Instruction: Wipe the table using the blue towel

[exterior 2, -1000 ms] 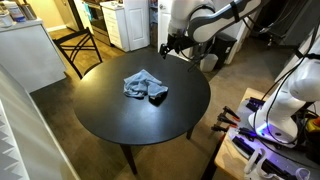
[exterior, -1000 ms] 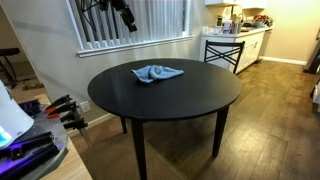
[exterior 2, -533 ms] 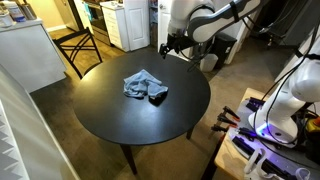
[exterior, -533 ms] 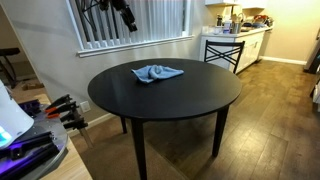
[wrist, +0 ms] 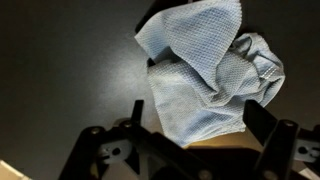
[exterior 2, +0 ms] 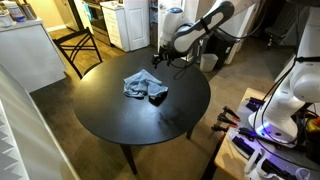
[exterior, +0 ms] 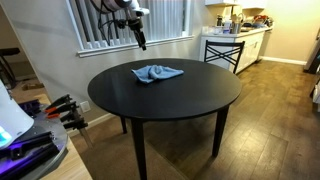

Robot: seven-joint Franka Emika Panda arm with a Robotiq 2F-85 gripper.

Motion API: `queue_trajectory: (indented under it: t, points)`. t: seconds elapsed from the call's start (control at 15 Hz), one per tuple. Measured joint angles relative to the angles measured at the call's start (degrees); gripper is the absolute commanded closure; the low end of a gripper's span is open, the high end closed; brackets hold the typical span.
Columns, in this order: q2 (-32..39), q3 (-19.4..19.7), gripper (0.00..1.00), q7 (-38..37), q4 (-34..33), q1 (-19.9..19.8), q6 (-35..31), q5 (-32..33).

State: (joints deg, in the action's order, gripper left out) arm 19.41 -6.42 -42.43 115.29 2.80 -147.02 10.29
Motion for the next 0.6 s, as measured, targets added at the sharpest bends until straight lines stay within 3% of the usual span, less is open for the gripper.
queue_trajectory:
  t: [0.2,0.6]
  points:
    - [8.54,1.17,0.0,3.7,-4.6,0.68,-2.48,-5.15]
    - [19.07,4.69,0.0,4.22,-14.13,6.33,-2.04,-6.19]
